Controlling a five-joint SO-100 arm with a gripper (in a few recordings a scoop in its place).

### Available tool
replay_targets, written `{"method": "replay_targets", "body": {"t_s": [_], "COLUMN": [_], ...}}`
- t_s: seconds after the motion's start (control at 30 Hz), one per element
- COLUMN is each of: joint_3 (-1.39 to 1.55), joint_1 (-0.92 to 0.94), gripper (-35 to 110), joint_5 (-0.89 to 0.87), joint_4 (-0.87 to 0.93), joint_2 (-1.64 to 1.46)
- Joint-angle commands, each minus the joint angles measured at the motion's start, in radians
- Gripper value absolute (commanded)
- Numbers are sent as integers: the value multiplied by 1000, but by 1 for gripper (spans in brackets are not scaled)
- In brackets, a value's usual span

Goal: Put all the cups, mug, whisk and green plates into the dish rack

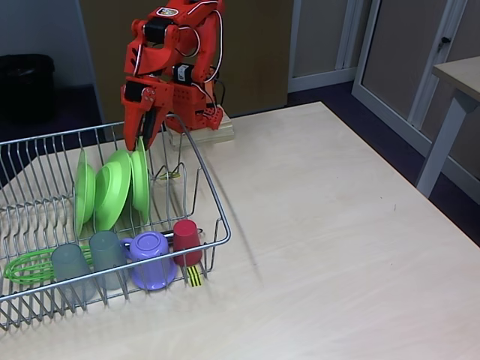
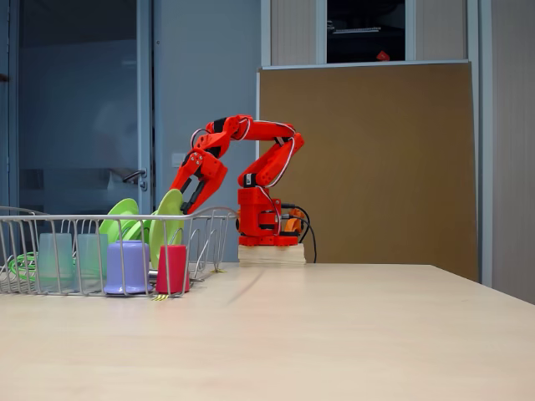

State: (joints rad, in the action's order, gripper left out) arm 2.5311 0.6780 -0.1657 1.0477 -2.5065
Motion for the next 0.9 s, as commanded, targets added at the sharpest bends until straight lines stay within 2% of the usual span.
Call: {"method": "replay_targets", "body": {"t_s": [0.0, 0.37, 0.5, 0.63, 0.87], "joint_3": [-38, -222, -285, -275, -158], "joint_1": [11, -83, -202, -356, -652], "gripper": [11, 6, 0, 0, 0], "joint_5": [12, 60, 28, -23, -202], "joint_4": [58, 149, 137, 106, 52], "joint_2": [-64, -189, -195, -221, -284]}}
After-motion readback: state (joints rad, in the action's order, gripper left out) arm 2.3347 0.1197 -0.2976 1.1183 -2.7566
